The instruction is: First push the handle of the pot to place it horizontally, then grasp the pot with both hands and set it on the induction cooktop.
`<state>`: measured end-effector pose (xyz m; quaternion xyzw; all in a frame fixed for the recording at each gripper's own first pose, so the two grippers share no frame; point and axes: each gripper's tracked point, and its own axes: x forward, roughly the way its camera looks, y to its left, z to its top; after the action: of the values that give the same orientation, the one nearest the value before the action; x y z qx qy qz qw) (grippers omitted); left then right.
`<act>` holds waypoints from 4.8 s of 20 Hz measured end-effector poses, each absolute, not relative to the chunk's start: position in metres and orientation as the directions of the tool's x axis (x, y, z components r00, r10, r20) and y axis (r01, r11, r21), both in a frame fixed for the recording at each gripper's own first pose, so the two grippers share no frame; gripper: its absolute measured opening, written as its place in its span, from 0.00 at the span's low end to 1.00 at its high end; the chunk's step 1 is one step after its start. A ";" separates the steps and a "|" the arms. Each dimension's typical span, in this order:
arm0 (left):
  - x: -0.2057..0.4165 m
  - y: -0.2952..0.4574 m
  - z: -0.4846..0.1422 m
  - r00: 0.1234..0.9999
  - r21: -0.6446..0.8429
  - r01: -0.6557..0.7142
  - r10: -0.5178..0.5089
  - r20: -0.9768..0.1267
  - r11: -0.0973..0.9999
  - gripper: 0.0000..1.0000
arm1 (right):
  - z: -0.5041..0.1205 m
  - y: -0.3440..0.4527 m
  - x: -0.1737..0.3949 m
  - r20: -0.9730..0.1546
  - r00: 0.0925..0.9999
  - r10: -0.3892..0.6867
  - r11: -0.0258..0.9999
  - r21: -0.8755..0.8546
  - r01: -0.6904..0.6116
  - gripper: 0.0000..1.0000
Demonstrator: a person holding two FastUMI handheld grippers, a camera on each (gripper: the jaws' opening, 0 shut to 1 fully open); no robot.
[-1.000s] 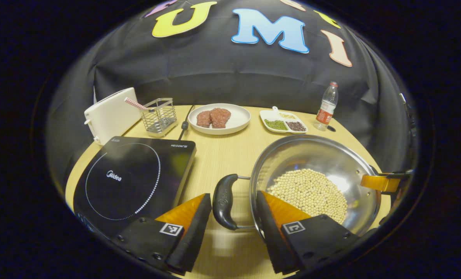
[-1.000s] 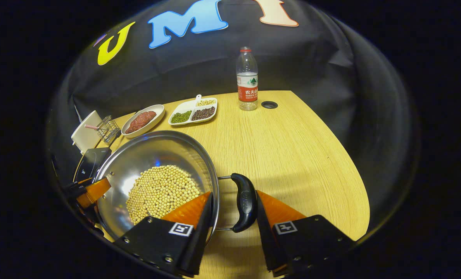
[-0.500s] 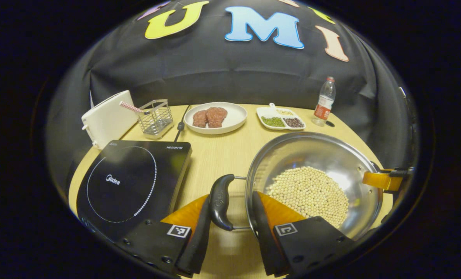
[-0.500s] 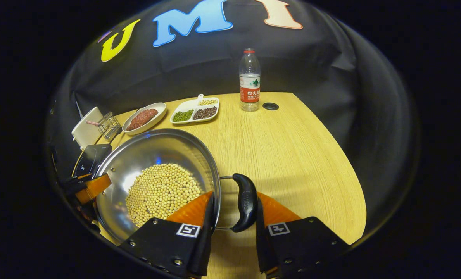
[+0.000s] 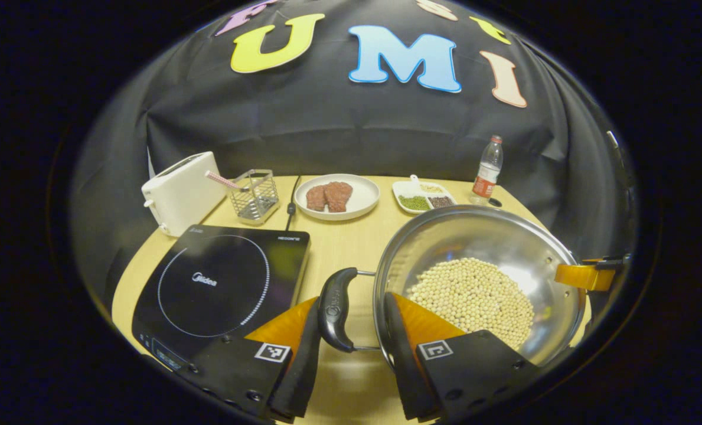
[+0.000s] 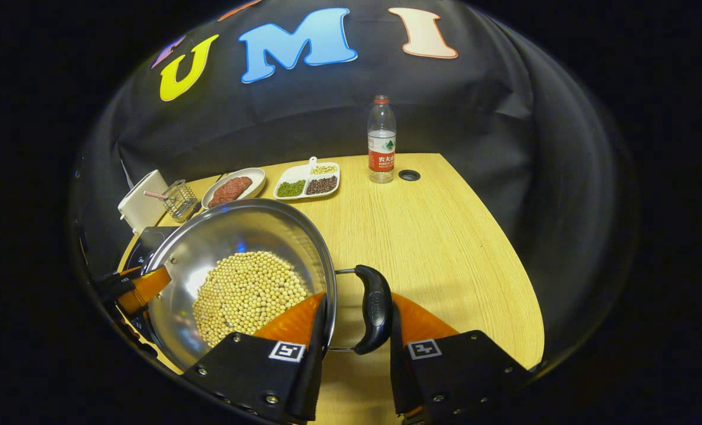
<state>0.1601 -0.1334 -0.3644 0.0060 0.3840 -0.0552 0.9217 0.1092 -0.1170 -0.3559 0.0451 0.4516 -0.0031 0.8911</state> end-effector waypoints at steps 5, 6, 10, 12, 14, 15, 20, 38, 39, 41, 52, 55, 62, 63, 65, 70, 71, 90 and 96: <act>0.153 -0.092 -0.345 0.706 -0.038 0.129 -0.119 -0.698 0.991 0.68 | -0.337 -0.079 0.090 -0.799 0.602 0.017 0.994 0.076 0.073 0.48; 0.152 -0.083 -0.342 0.709 -0.036 0.132 -0.120 -0.695 0.991 0.68 | -0.335 -0.071 0.087 -0.798 0.603 0.012 0.994 0.073 0.076 0.49; 0.149 -0.044 -0.339 0.714 -0.046 0.137 -0.131 -0.688 0.989 0.64 | -0.325 -0.033 0.078 -0.793 0.610 0.002 0.994 0.068 0.085 0.49; 0.149 -0.021 -0.336 0.718 -0.043 0.140 -0.131 -0.684 0.989 0.60 | -0.323 -0.012 0.076 -0.790 0.613 -0.002 0.994 0.068 0.090 0.48; 0.149 0.000 -0.335 0.720 -0.043 0.141 -0.132 -0.681 0.989 0.64 | -0.320 0.008 0.074 -0.788 0.615 -0.002 0.993 0.070 0.094 0.48; 0.150 0.012 -0.336 0.720 -0.042 0.139 -0.130 -0.681 0.989 0.60 | -0.320 0.019 0.074 -0.788 0.616 -0.001 0.993 0.072 0.094 0.48; 0.158 0.064 -0.338 0.722 -0.030 0.133 -0.117 -0.682 0.991 0.64 | -0.322 0.069 0.080 -0.793 0.609 0.012 0.992 0.085 0.092 0.48; 0.199 0.211 -0.371 0.715 -0.001 0.009 -0.008 -0.699 1.000 0.60 | -0.354 0.201 0.133 -0.817 0.568 0.100 0.989 0.142 0.029 0.48; 0.202 0.216 -0.372 0.718 0.002 0.009 -0.005 -0.696 1.000 0.61 | -0.353 0.204 0.136 -0.811 0.576 0.103 0.989 0.147 0.030 0.48; 0.210 0.221 -0.369 0.720 0.004 0.009 -0.003 -0.694 1.000 0.65 | -0.356 0.210 0.139 -0.810 0.577 0.107 0.987 0.155 0.035 0.48; 0.216 0.233 -0.379 0.725 -0.001 -0.013 0.009 -0.689 1.000 0.63 | -0.354 0.217 0.153 -0.794 0.598 0.110 0.989 0.150 0.017 0.52; 0.220 0.241 -0.376 0.747 0.065 -0.040 0.073 -0.661 0.997 0.70 | -0.347 0.220 0.155 -0.778 0.610 0.150 0.984 0.180 -0.013 0.53; 0.224 0.240 -0.299 0.855 0.119 -0.105 0.151 -0.497 0.987 0.98 | -0.283 0.168 0.165 -0.667 0.735 0.121 0.990 0.139 -0.037 0.98; 0.215 0.226 -0.278 0.866 0.108 -0.106 0.145 -0.478 0.988 0.97 | -0.272 0.157 0.166 -0.648 0.753 0.120 0.990 0.139 -0.038 0.98; 0.207 0.199 -0.248 0.887 0.081 -0.100 0.126 -0.444 0.992 0.97 | -0.251 0.129 0.163 -0.611 0.784 0.111 0.991 0.127 -0.041 0.98; 0.189 0.110 -0.193 0.924 0.025 -0.052 0.057 -0.378 0.998 0.97 | -0.201 0.061 0.146 -0.520 0.850 0.085 0.995 0.081 -0.051 0.98; 0.184 0.091 -0.182 0.932 0.026 -0.037 0.044 -0.359 0.999 0.90 | -0.189 0.047 0.140 -0.499 0.863 0.078 0.996 0.068 -0.051 0.98; 0.026 -0.152 -0.005 0.992 -0.009 0.122 -0.122 -0.027 0.993 0.97 | -0.045 -0.121 -0.009 -0.158 0.987 -0.012 1.000 0.006 0.014 0.97; 0.003 -0.147 0.008 0.987 -0.004 0.159 -0.158 0.006 0.987 0.97 | -0.025 -0.120 -0.029 -0.087 0.995 -0.047 0.999 -0.004 0.047 0.97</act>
<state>0.0030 -0.1472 0.0083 -0.0022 -0.0027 -0.0795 0.9968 -0.0294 -0.1198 -0.0253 -0.0011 0.0435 -0.0235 0.9988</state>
